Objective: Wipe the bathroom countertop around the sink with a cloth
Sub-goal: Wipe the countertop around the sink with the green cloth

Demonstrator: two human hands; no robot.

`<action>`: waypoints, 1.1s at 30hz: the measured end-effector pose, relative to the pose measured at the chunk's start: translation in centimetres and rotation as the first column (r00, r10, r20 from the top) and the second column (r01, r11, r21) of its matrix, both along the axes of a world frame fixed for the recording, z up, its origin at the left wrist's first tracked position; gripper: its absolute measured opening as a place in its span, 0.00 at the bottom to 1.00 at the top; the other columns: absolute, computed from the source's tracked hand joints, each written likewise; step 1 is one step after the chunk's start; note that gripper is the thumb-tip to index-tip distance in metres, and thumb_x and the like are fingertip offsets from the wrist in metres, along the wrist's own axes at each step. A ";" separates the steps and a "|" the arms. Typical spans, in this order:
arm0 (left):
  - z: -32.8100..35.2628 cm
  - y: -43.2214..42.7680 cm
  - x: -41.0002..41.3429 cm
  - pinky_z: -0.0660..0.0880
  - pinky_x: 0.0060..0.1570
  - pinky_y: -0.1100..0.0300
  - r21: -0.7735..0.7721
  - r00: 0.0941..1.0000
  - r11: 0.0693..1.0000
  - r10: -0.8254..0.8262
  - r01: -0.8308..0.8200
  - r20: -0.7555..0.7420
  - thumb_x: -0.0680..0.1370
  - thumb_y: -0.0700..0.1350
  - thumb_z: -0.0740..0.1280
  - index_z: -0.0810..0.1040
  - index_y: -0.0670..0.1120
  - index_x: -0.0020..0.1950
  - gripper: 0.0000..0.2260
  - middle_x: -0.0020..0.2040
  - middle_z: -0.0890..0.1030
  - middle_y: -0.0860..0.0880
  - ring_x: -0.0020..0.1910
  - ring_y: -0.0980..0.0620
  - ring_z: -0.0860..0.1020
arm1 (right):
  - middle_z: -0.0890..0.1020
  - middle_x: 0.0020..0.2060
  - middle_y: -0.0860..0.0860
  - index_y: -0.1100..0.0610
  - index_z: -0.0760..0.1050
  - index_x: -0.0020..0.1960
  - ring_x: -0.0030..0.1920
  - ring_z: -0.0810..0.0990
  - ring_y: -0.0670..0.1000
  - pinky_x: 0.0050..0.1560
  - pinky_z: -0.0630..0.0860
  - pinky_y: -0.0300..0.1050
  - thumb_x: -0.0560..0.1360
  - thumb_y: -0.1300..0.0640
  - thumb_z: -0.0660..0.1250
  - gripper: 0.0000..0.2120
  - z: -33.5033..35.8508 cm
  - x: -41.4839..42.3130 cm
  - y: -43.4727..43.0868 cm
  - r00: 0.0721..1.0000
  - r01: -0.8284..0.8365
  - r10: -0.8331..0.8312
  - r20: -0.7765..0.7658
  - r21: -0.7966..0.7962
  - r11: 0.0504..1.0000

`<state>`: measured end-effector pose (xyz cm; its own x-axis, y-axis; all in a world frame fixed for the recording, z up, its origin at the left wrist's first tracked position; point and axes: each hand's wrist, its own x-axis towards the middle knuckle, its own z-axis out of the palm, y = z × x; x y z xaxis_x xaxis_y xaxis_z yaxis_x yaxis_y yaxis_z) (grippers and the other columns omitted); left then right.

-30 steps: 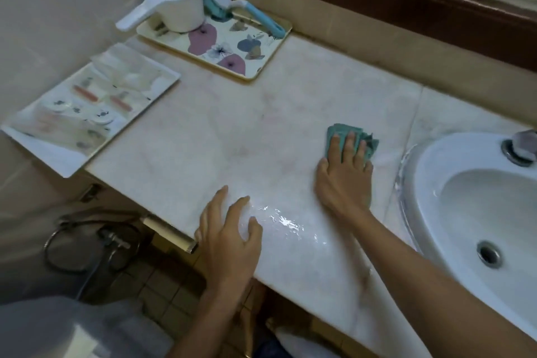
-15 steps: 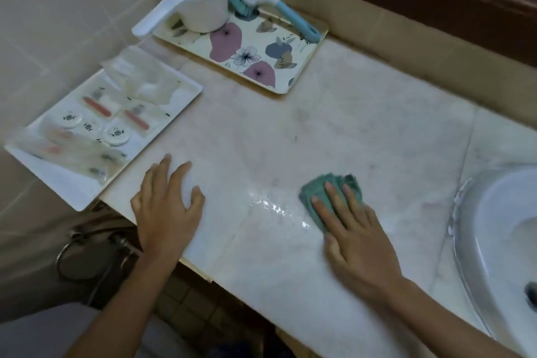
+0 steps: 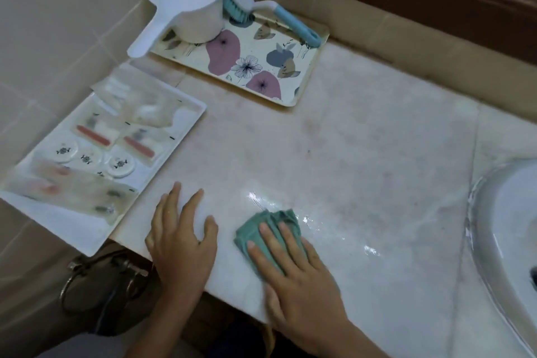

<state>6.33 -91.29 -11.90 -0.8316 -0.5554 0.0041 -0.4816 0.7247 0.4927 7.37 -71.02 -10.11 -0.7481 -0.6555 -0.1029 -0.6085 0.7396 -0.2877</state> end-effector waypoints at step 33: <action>-0.2 12.4 -13.0 0.61 0.69 0.49 0.069 0.755 0.755 -0.639 0.652 -0.144 0.76 0.42 0.65 0.76 0.46 0.65 0.16 0.73 0.66 0.47 0.71 0.45 0.63 | 0.42 0.78 0.43 0.45 0.40 0.78 0.77 0.38 0.45 0.75 0.49 0.47 0.79 0.45 0.42 0.28 -1.0 5.5 17.6 0.461 0.887 -0.887 -0.017 0.037 0.460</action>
<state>-6.69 -78.93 -12.12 -0.9901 0.1117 0.0852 0.1405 0.7833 0.6055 12.88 -53.40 -11.07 -0.9236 0.3658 -0.1144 0.3831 0.8892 -0.2502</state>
